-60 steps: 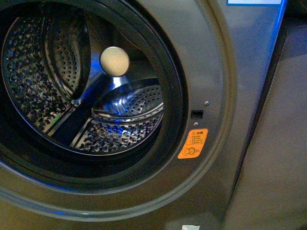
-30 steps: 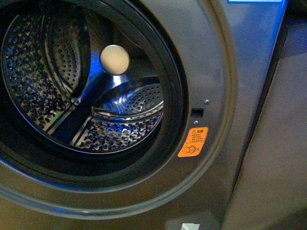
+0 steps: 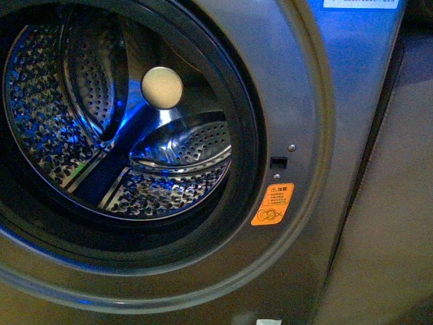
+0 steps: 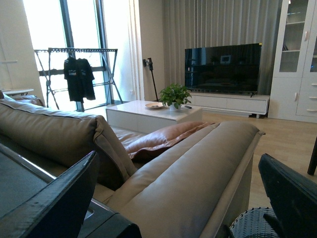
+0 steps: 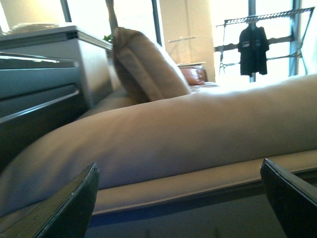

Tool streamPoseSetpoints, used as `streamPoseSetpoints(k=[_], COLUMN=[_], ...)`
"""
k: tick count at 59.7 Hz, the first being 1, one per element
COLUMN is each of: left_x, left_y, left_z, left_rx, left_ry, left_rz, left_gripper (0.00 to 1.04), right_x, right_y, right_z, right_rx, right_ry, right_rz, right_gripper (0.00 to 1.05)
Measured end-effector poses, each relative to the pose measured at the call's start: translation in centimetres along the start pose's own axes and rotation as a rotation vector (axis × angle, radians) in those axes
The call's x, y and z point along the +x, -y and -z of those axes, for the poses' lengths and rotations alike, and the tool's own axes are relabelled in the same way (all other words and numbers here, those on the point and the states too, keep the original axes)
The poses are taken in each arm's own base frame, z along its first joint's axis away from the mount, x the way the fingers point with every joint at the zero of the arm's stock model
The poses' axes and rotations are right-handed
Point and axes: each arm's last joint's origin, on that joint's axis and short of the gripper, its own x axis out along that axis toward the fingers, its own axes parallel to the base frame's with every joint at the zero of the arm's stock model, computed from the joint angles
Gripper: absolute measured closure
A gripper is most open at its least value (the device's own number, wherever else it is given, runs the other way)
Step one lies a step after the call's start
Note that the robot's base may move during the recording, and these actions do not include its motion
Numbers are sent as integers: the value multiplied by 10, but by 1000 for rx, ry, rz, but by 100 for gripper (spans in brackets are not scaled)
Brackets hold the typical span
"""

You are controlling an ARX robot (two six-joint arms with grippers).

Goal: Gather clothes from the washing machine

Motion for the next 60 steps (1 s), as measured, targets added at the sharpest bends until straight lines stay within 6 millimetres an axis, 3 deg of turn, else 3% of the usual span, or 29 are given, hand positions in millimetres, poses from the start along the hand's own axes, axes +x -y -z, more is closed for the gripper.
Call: streamPoseSetpoints(k=[11,20,22,29,36,45,48,51,53,57,60], left_x=[0,0,0,0,0,0,1,0,-12,-69,-99], left_y=[0,0,0,0,0,-1,-5,-16,-34,-84,-101], left_z=[0,0,0,0,0,-4,-3,-2,-1,1,0], left_rx=[0,0,0,0,0,10,34,48,49,49,40], left_ry=[0,0,0,0,0,-27,-40,-76,-152,-333,-356], left_rz=[0,0,0,0,0,-37,-75,-144,-261,-598,-724], left_gripper=[7,7,7,7,7,7,7,7,7,7,7], right_x=[-17,-35,-39,-58,-69,-79,-82,-85,-87,-91,-93], right_y=[-82,-126,-134,-137,-128,-127,-126,-126,-126,-125,-125], right_z=[44,83,93,128,133,142,144,146,147,149,151], right_rx=[96,147,114,-38,-85,-96,-99,-99,-99,-99,-100], right_ry=[22,3,-71,-288,-267,-274,-275,-274,-272,-271,-272], right_rz=[-94,-137,-94,-64,-45,-52,-52,-52,-52,-53,-46], right_gripper=[7,8,14,36,66,96,104,102,102,102,102])
